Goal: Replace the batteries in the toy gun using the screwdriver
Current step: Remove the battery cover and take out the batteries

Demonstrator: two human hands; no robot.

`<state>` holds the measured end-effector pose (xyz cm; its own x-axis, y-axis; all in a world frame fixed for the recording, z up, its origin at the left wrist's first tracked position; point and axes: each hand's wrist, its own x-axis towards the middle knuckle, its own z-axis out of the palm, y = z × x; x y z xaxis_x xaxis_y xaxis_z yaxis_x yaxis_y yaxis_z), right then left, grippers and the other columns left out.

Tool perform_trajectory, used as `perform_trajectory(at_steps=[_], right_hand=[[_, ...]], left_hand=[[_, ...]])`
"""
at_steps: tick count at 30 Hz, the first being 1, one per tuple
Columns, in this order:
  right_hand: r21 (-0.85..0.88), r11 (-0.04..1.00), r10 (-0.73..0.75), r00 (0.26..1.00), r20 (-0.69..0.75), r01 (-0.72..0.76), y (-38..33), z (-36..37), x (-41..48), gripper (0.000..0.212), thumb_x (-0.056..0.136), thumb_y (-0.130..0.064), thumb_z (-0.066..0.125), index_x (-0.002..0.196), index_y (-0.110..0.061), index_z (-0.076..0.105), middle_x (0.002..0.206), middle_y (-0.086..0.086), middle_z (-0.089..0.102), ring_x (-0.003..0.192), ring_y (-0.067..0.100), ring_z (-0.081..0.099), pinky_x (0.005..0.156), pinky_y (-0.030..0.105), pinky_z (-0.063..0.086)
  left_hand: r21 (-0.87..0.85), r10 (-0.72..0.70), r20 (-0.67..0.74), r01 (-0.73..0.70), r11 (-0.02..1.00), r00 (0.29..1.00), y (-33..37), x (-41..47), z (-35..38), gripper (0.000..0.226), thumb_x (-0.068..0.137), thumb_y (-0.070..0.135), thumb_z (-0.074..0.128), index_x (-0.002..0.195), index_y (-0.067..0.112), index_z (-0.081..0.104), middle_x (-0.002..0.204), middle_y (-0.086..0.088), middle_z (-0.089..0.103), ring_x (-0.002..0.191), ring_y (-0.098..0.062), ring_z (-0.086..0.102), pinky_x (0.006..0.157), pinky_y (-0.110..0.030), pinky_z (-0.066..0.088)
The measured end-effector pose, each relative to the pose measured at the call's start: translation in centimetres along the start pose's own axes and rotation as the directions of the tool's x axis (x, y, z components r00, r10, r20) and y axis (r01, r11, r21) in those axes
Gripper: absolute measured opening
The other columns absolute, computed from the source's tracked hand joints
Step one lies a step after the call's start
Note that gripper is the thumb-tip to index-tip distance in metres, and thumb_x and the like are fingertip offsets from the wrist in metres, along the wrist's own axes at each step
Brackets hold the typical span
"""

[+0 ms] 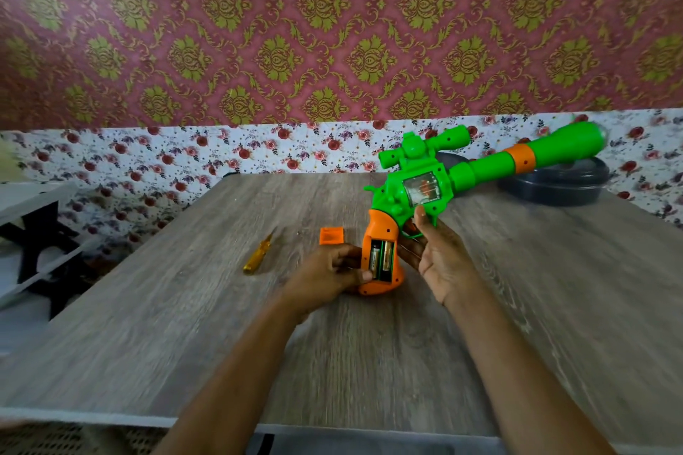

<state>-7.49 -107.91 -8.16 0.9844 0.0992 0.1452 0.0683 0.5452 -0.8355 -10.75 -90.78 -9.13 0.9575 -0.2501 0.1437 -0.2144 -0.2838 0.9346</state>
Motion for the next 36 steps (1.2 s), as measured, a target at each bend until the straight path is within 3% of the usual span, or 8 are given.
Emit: perform_trajectory(at_steps=[6, 8, 11, 14, 18, 25, 29, 36], right_hand=[[-0.030, 1.000, -0.007, 0.998, -0.064, 0.005, 0.4, -0.2, 0.2, 0.006, 0.087, -0.023, 0.055, 0.086, -0.020, 0.061, 0.061, -0.008, 0.070, 0.063, 0.006, 0.068, 0.063, 0.025, 0.053], [-0.035, 0.999, -0.005, 0.997, -0.074, 0.003, 0.3, -0.2, 0.2, 0.009, 0.089, -0.020, 0.053, 0.085, -0.020, 0.061, 0.061, -0.008, 0.070, 0.062, 0.006, 0.068, 0.065, 0.027, 0.052], [-0.036, 0.999, -0.004, 0.996, -0.087, 0.001, 0.2, -0.3, 0.2, 0.009, 0.089, -0.021, 0.053, 0.083, -0.021, 0.060, 0.059, -0.008, 0.070, 0.060, 0.005, 0.068, 0.063, 0.026, 0.051], [-0.053, 0.999, -0.006, 0.995, -0.097, 0.001, 0.3, -0.2, 0.2, 0.009, 0.088, -0.022, 0.055, 0.082, -0.020, 0.061, 0.058, -0.007, 0.069, 0.060, 0.006, 0.068, 0.062, 0.025, 0.053], [-0.073, 0.997, -0.011, 0.992, -0.123, 0.002, 0.3, 0.1, 0.0, 0.009, 0.088, -0.019, 0.057, 0.082, -0.016, 0.063, 0.059, -0.005, 0.070, 0.058, 0.008, 0.068, 0.059, 0.024, 0.057], [-0.102, 0.995, -0.013, 0.988, -0.155, -0.003, 0.2, 0.4, -0.5, 0.011, 0.088, -0.022, 0.056, 0.081, -0.017, 0.062, 0.063, -0.003, 0.068, 0.066, 0.013, 0.064, 0.067, 0.032, 0.052], [-0.106, 0.994, -0.010, 0.985, -0.170, -0.008, 0.2, 0.5, -0.3, 0.013, 0.091, -0.021, 0.053, 0.082, -0.014, 0.059, 0.073, 0.003, 0.062, 0.065, 0.013, 0.063, 0.062, 0.028, 0.053], [-0.129, 0.990, -0.072, 0.994, -0.076, 0.062, 0.7, 0.0, 0.1, 0.015, 0.094, -0.021, 0.047, 0.088, -0.015, 0.059, 0.069, -0.002, 0.061, 0.060, 0.005, 0.067, 0.062, 0.022, 0.056]], left_hand=[[0.093, 0.028, -0.153, -0.014, 0.996, 0.988, 0.7, -0.7, -0.9, 0.021, 0.084, 0.009, 0.068, 0.105, 0.013, 0.068, 0.090, 0.005, 0.068, 0.079, -0.002, 0.064, 0.073, -0.020, 0.052], [0.335, 0.107, -0.495, 0.075, 0.939, 0.862, 0.4, -0.7, -2.2, 0.014, 0.085, 0.019, 0.068, 0.099, 0.017, 0.070, 0.094, 0.004, 0.069, 0.090, -0.010, 0.062, 0.082, -0.030, 0.051], [0.511, 0.133, -0.791, 0.527, 0.679, 0.597, -0.4, -1.4, -5.0, 0.027, 0.088, 0.032, 0.060, 0.112, 0.021, 0.064, 0.125, -0.008, 0.058, 0.122, -0.030, 0.043, 0.099, -0.041, 0.035], [0.472, -0.082, -0.786, 0.680, 0.562, 0.613, -1.5, -1.8, -6.4, 0.043, 0.089, 0.028, 0.057, 0.129, 0.017, 0.048, 0.134, -0.017, 0.048, 0.127, -0.037, 0.038, 0.103, -0.047, 0.035], [0.435, -0.110, -0.777, 0.654, 0.619, 0.620, -2.1, -1.1, -6.3, 0.021, 0.089, 0.010, 0.055, 0.110, 0.010, 0.054, 0.101, -0.014, 0.060, 0.091, -0.032, 0.058, 0.069, -0.038, 0.051], [0.108, 0.119, -0.883, -0.049, 0.993, 0.455, 0.9, -1.4, -5.0, 0.016, 0.082, 0.009, 0.068, 0.093, 0.019, 0.061, 0.082, 0.005, 0.061, 0.072, -0.004, 0.057, 0.072, -0.033, 0.054], [0.313, 0.432, -0.783, -0.318, 0.895, 0.448, 2.9, -2.0, -2.3, 0.033, 0.086, 0.011, 0.066, 0.117, 0.018, 0.056, 0.091, 0.008, 0.060, 0.080, 0.006, 0.061, 0.073, -0.009, 0.051], [0.668, 0.801, -0.429, -0.451, 0.592, 0.417, 3.0, -2.3, 0.5, 0.025, 0.092, 0.019, 0.050, 0.117, 0.015, 0.046, 0.103, 0.006, 0.062, 0.092, 0.001, 0.060, 0.074, -0.006, 0.048]])
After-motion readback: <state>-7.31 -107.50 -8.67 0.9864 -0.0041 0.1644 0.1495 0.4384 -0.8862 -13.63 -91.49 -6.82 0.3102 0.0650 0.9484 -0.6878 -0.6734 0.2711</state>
